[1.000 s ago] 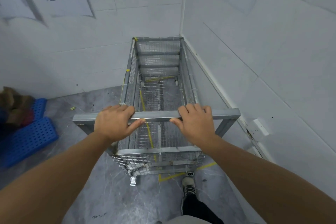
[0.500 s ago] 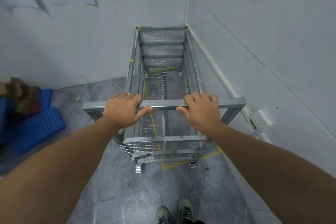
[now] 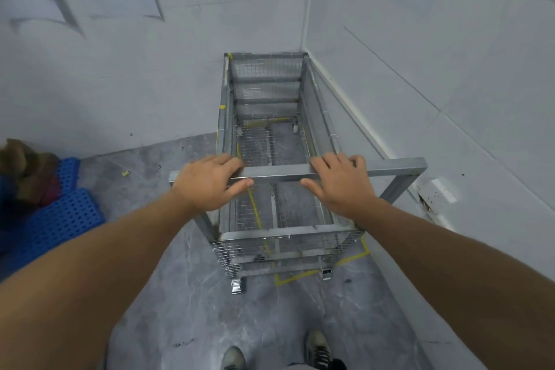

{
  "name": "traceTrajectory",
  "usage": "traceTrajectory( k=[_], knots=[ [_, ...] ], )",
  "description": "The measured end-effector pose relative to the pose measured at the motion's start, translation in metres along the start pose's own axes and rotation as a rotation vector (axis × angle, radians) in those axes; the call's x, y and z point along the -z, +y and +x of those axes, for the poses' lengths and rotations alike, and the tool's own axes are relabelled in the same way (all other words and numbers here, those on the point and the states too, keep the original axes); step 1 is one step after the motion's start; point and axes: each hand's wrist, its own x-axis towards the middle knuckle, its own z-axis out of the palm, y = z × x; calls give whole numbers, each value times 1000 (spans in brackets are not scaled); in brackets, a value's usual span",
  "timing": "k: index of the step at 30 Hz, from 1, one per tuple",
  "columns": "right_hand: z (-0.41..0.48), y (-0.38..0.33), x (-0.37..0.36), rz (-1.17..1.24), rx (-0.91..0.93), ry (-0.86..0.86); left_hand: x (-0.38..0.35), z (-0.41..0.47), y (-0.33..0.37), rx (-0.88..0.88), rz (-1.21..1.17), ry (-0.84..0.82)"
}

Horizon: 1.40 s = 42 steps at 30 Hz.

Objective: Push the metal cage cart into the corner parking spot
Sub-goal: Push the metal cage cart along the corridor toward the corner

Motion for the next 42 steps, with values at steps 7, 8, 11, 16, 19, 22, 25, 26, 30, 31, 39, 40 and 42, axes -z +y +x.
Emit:
traceTrajectory(
  k=[7,8,11,16,19,22,25,26,30,31,39,40,42],
  knots=[
    [17,-69,3,29,-50,23,2,-21,-50,-19,-16,35],
    [21,-79,4,30,-43,20,2,-21,-53,-36,-25,43],
    [29,-103,4,33,-32,37,-1,-21,-55,-76,-59,8],
    [33,-113,-6,5,-14,81,-2,-18,-51,-77,-26,-15],
    [34,-110,-11,-7,4,121,-6,-20,-51,-68,0,46],
    [34,-109,-14,-4,5,157,-9,-19,-53,-71,7,51],
    [34,-109,-15,5,9,148,-10,-20,-51,-98,-10,114],
    [35,-108,-14,9,11,150,-9,-20,-50,-92,-10,124],
    [34,-106,-18,9,33,202,-9,-22,-47,-40,2,114],
    [34,-107,-18,16,30,206,-8,-23,-47,-25,9,115],
    [34,-107,-20,28,27,223,-4,-22,-43,3,3,64],
    [33,-107,-20,23,24,224,-5,-22,-43,4,5,61],
    [33,-108,-21,22,22,228,-6,-22,-43,5,17,58]
  ],
)
